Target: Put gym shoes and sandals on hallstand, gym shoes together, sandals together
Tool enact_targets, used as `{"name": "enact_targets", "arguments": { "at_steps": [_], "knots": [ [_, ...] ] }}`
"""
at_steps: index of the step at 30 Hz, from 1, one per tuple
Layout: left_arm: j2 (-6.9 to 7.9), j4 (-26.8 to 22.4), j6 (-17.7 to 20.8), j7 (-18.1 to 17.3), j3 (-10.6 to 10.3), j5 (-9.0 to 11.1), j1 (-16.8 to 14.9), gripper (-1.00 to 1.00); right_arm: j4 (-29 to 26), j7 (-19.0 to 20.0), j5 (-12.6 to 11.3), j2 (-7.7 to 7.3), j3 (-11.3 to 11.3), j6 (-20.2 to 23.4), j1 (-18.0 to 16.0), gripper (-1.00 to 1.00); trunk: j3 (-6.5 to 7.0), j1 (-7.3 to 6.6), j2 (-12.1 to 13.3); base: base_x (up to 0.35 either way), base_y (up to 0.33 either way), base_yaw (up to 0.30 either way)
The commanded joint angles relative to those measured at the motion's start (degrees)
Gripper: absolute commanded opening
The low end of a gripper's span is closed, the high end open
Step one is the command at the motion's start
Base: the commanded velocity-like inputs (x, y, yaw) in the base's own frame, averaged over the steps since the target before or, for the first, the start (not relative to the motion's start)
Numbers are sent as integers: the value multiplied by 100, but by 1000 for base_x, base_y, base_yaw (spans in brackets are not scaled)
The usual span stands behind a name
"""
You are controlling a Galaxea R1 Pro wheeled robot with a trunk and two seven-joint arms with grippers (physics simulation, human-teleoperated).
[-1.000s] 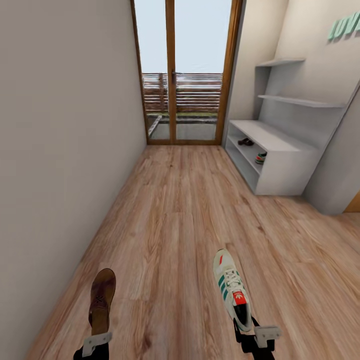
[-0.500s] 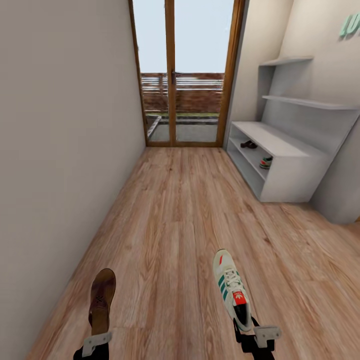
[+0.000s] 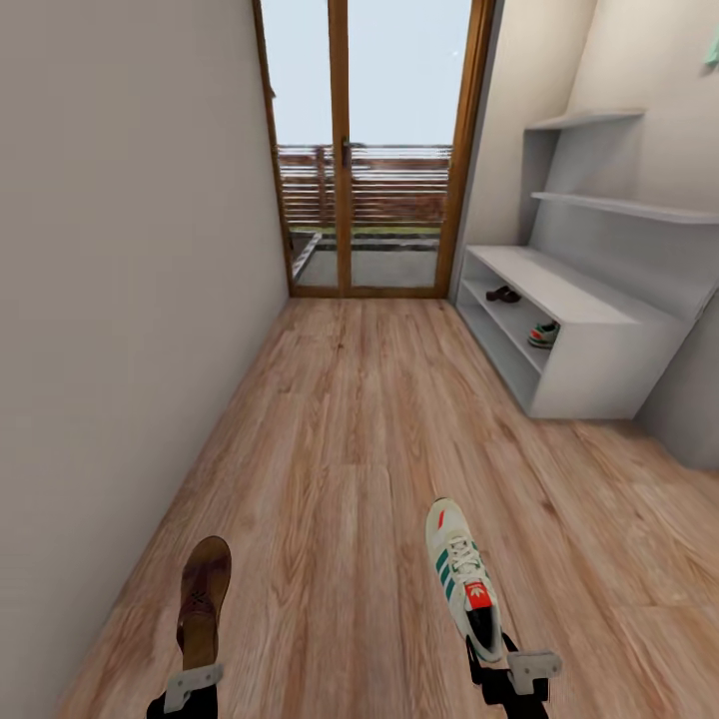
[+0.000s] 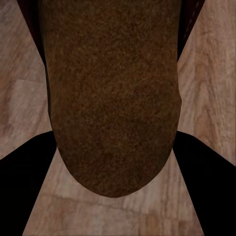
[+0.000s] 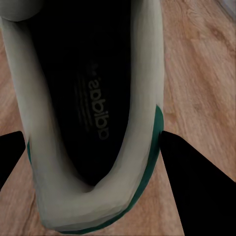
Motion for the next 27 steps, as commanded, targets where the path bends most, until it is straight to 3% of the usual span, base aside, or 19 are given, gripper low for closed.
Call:
{"name": "enact_targets", "arguments": {
  "at_steps": [1,27],
  "knots": [
    [-3,1,-15,-44,49,-26,-5,-100,3,6,54,1,-50,-18,-4,-100,-5,2,-2,339,0,0],
    [-3,1,-17,-44,49,-35,-5,-100,3,4,54,-2,-51,-18,-4,-100,-5,2,-2,339,0,0]
  ]
}}
